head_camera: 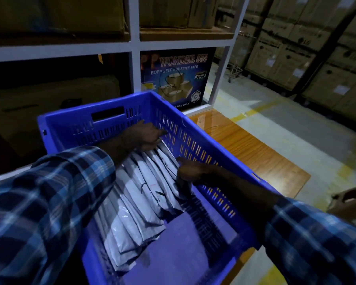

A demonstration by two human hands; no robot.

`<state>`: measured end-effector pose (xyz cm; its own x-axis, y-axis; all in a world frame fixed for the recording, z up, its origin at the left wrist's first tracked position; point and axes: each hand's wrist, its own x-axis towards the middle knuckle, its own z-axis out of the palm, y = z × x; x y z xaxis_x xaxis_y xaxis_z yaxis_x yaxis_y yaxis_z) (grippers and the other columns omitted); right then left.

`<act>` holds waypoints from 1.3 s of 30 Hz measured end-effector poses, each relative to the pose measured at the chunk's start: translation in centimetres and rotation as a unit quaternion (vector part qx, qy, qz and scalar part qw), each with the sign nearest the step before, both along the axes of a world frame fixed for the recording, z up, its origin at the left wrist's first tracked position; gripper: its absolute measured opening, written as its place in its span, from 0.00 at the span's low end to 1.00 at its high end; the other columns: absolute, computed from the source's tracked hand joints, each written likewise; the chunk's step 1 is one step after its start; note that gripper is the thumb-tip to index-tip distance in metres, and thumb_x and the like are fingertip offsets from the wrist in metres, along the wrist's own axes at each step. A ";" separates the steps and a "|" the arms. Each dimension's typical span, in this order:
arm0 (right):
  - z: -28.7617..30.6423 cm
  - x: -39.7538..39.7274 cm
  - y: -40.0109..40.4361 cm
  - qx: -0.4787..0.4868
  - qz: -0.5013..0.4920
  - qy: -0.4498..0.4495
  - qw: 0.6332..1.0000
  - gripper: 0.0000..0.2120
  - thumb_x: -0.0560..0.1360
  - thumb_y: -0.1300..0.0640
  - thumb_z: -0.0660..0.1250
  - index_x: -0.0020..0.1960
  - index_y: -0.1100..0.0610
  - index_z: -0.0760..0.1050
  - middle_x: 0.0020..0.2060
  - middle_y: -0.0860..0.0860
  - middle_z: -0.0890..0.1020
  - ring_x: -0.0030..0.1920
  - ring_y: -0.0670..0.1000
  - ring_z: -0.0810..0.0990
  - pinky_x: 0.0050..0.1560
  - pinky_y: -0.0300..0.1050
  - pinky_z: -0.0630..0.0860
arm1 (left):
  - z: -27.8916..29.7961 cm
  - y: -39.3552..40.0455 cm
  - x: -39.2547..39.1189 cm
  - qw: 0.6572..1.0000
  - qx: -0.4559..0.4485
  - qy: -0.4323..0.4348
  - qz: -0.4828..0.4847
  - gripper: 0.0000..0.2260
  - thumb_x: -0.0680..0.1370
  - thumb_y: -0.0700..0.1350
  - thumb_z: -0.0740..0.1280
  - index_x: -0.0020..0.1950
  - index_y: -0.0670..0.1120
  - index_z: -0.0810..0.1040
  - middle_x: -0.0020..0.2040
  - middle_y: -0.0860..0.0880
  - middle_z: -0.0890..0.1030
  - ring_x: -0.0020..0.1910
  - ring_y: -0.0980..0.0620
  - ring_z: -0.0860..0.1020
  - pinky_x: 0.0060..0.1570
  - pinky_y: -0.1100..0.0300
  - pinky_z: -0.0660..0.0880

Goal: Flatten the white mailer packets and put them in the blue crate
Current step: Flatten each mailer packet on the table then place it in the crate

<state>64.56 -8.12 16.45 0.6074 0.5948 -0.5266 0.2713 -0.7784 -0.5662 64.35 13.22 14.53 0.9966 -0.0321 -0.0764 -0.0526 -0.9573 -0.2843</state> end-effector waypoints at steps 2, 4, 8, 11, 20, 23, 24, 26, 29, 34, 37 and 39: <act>0.9 -0.5 -0.4 0.014 -0.016 -0.002 1.000 0.35 0.69 0.65 0.65 0.75 0.62 0.58 0.36 0.56 0.76 0.33 0.51 0.73 0.31 0.40 0.67 | 0.9 -0.4 -0.2 1.000 -0.006 0.004 -0.011 0.20 0.83 0.53 0.52 0.74 0.50 0.66 0.66 0.44 0.76 0.63 0.43 0.74 0.63 0.49 0.69; 2.1 -0.9 -0.7 0.035 -0.020 0.004 0.999 0.39 0.69 0.62 0.66 0.77 0.58 0.56 0.42 0.57 0.79 0.40 0.53 0.77 0.41 0.43 0.69 | 2.1 -0.7 -0.5 0.999 -0.034 0.003 -0.029 0.19 0.82 0.51 0.54 0.72 0.48 0.69 0.62 0.42 0.78 0.60 0.41 0.76 0.59 0.49 0.72; 4.9 -1.8 -1.2 0.081 -0.047 -0.018 0.995 0.32 0.76 0.60 0.66 0.77 0.52 0.60 0.40 0.53 0.77 0.40 0.49 0.74 0.43 0.44 0.69 | 5.1 -1.9 -1.7 0.995 -0.089 0.025 -0.033 0.17 0.83 0.46 0.56 0.69 0.44 0.73 0.61 0.40 0.80 0.58 0.40 0.77 0.58 0.52 0.73; 7.1 -2.8 -1.3 0.109 -0.053 -0.058 0.991 0.27 0.77 0.60 0.66 0.75 0.56 0.64 0.33 0.50 0.71 0.31 0.47 0.67 0.34 0.41 0.65 | 8.1 -2.8 -3.8 0.993 -0.116 0.003 -0.030 0.16 0.82 0.43 0.58 0.69 0.42 0.73 0.61 0.39 0.80 0.58 0.39 0.77 0.58 0.54 0.69; 13.4 -9.7 -1.9 0.259 -0.009 -0.226 0.939 0.08 0.76 0.56 0.66 0.54 0.51 0.79 0.42 0.50 0.80 0.41 0.49 0.76 0.42 0.39 0.69 | 13.7 -4.9 -17.5 0.966 -0.171 -0.191 0.040 0.24 0.74 0.51 0.56 0.67 0.44 0.75 0.53 0.35 0.81 0.51 0.36 0.79 0.50 0.50 0.75; 14.0 -13.6 -2.0 0.304 0.016 -0.250 0.919 0.12 0.77 0.57 0.67 0.59 0.56 0.80 0.51 0.51 0.83 0.50 0.48 0.79 0.48 0.38 0.71 | 13.6 -6.4 -23.9 0.943 -0.205 -0.253 0.061 0.30 0.70 0.56 0.52 0.66 0.44 0.77 0.55 0.37 0.81 0.54 0.39 0.79 0.54 0.49 0.75; 13.9 -14.8 -1.9 0.311 0.022 -0.254 0.915 0.13 0.76 0.56 0.67 0.60 0.57 0.80 0.54 0.52 0.84 0.53 0.50 0.80 0.52 0.40 0.73 | 13.2 -6.8 -26.2 0.936 -0.209 -0.273 0.073 0.31 0.70 0.57 0.51 0.66 0.44 0.77 0.56 0.37 0.81 0.55 0.39 0.79 0.55 0.50 0.75; 13.5 -17.6 -1.4 0.320 0.038 -0.257 0.911 0.14 0.76 0.54 0.67 0.59 0.56 0.81 0.54 0.54 0.84 0.57 0.53 0.81 0.58 0.46 0.75 | 12.0 -7.8 -30.9 0.919 -0.221 -0.307 0.106 0.31 0.71 0.56 0.53 0.66 0.42 0.77 0.56 0.37 0.81 0.56 0.39 0.79 0.57 0.51 0.74; 12.9 -22.4 -0.7 0.333 0.075 -0.246 0.907 0.15 0.76 0.53 0.68 0.61 0.55 0.81 0.54 0.52 0.85 0.57 0.53 0.81 0.58 0.44 0.73 | 9.3 -9.1 -38.1 0.903 -0.225 -0.327 0.164 0.24 0.74 0.53 0.57 0.65 0.43 0.77 0.57 0.40 0.81 0.58 0.42 0.77 0.57 0.52 0.73; 11.4 -30.3 1.2 0.319 0.171 -0.242 0.900 0.12 0.75 0.54 0.68 0.57 0.55 0.81 0.52 0.55 0.85 0.58 0.56 0.80 0.58 0.48 0.76 | 3.9 -10.4 -48.8 0.867 -0.240 -0.313 0.304 0.24 0.76 0.53 0.58 0.68 0.46 0.75 0.63 0.43 0.79 0.64 0.43 0.74 0.63 0.51 0.67; 9.7 -34.3 2.4 0.308 0.202 -0.221 0.903 0.12 0.75 0.54 0.67 0.57 0.55 0.80 0.47 0.54 0.85 0.51 0.55 0.82 0.54 0.49 0.78 | 0.2 -10.0 -54.2 0.863 -0.216 -0.285 0.357 0.24 0.76 0.55 0.57 0.67 0.45 0.76 0.58 0.41 0.81 0.59 0.40 0.76 0.59 0.49 0.70; 8.2 -36.6 3.2 0.290 0.216 -0.210 0.908 0.15 0.76 0.52 0.67 0.61 0.54 0.79 0.48 0.52 0.85 0.51 0.52 0.82 0.53 0.46 0.78 | -2.4 -9.9 -57.1 0.847 -0.217 -0.276 0.400 0.22 0.77 0.52 0.62 0.68 0.46 0.75 0.57 0.41 0.81 0.59 0.40 0.76 0.58 0.49 0.71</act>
<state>28.00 -4.88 24.60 0.3266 0.9285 0.1764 0.7675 -0.1516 -0.6229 7.23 3.32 12.13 0.5923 0.7647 0.2537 0.6888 -0.6440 0.3330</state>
